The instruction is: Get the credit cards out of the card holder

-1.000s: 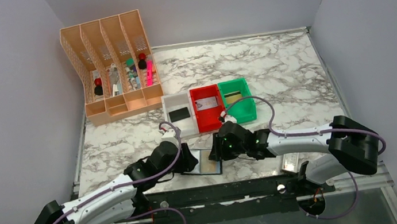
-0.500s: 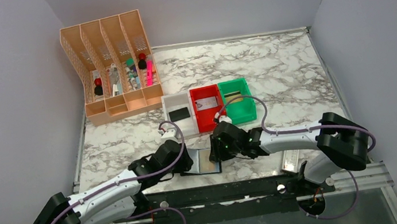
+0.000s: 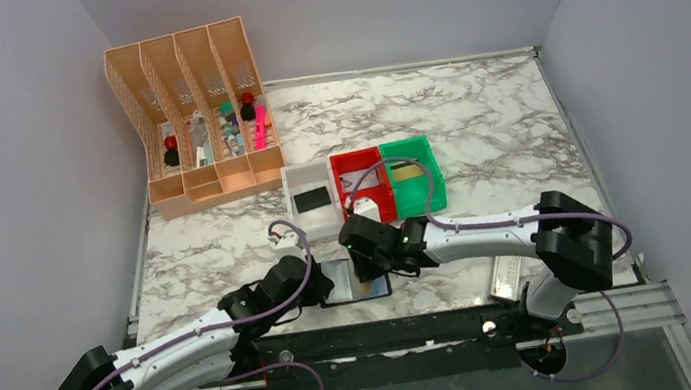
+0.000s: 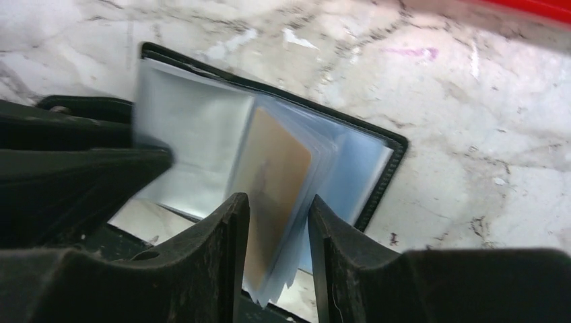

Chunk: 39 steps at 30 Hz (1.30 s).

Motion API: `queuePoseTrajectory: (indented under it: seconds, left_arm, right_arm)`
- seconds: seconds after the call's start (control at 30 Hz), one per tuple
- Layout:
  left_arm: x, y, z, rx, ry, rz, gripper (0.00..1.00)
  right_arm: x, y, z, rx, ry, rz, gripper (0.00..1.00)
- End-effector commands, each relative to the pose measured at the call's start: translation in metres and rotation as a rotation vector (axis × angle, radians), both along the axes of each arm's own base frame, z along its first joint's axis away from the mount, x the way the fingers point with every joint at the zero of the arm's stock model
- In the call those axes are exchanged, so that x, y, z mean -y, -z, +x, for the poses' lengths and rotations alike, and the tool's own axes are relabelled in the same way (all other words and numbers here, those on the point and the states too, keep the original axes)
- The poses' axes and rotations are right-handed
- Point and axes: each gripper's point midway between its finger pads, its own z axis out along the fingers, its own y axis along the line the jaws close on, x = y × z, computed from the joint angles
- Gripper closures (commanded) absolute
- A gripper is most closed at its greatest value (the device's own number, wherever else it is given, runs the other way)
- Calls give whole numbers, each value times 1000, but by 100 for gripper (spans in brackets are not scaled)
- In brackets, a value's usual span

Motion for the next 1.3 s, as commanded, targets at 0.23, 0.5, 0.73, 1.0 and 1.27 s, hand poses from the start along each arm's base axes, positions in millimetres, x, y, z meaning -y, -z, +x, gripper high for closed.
queuePoseTrajectory:
  seconds: [0.23,0.5,0.73,1.0,1.27]
  left_arm:
    - [5,10,-17,-61,41,-29,74]
    - [5,7,-19,-49,47,-55,74]
    - [6,-3,-17,-23,50,-82,74]
    - [9,-8,-19,-21,67,-94,74]
    - [9,-8,-19,-21,70,-91,74]
  right_arm:
    - [-60,-45,-19,70,-144,112,53]
    - [-53,-28,-17,62,-107,75,52]
    - [-35,-6,-15,68,-78,-2,49]
    - [11,21,-2,117,10,-244,48]
    - [53,11,7,187,94,-286,44]
